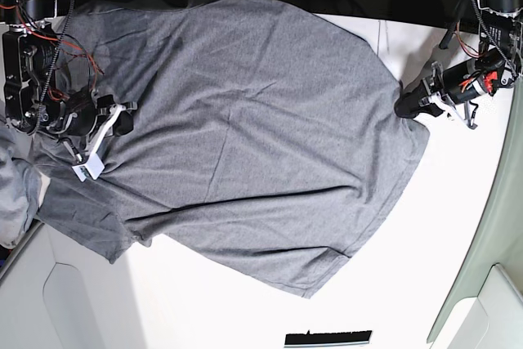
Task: Layout the t-shirt on the table in an organized manner, then fold the t-shirt properly
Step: 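Release the shirt with the left gripper and reach it toward the shirt middle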
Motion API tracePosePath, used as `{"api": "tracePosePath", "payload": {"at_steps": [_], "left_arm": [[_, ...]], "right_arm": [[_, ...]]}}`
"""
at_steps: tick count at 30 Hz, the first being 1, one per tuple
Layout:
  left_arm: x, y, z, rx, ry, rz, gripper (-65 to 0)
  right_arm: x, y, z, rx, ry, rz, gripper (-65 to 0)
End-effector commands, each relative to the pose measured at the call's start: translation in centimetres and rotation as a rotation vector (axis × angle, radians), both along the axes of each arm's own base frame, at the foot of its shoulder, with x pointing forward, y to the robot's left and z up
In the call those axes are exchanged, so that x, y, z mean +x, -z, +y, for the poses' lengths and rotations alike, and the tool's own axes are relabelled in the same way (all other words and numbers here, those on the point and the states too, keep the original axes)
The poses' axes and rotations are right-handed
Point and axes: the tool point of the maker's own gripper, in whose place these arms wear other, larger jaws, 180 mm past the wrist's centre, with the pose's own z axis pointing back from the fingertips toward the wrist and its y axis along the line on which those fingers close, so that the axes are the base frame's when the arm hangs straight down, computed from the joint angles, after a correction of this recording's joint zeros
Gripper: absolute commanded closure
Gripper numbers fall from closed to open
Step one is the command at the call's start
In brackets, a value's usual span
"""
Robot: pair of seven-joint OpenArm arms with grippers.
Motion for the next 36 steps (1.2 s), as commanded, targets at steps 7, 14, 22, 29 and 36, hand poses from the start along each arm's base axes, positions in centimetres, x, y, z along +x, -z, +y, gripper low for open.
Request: {"api": "tracePosePath", "payload": {"at_steps": [7,14,22,29,36], "left_arm": [[5.5,-8.5,-0.3,0.170,0.118,-0.299,0.0],[5.8,-10.6,-7.0,0.261,0.368,-0.408,0.0],[5.6,-8.3,-20.9,0.374,0.722,-0.496,0.0],[3.8,-7.2,-27.7,0.464,0.914,-0.540,-21.9],[2.2,-6.4,-28.9,0.451,0.967,-0.527,-33.6]], "right_arm": [[1.3,-1.4,-0.3,0.009,0.005,-0.052,0.0],[1.4,-1.4,-0.2,0.010,0.004,-0.053,0.0],[1.4,-1.4,-0.1,0.013,0.005,-0.053,0.0],[1.4,-1.4,0.1,0.024,0.006,-0.054,0.0],[1.7,-1.6,0.2,0.032,0.011,-0.072,0.0]]}}
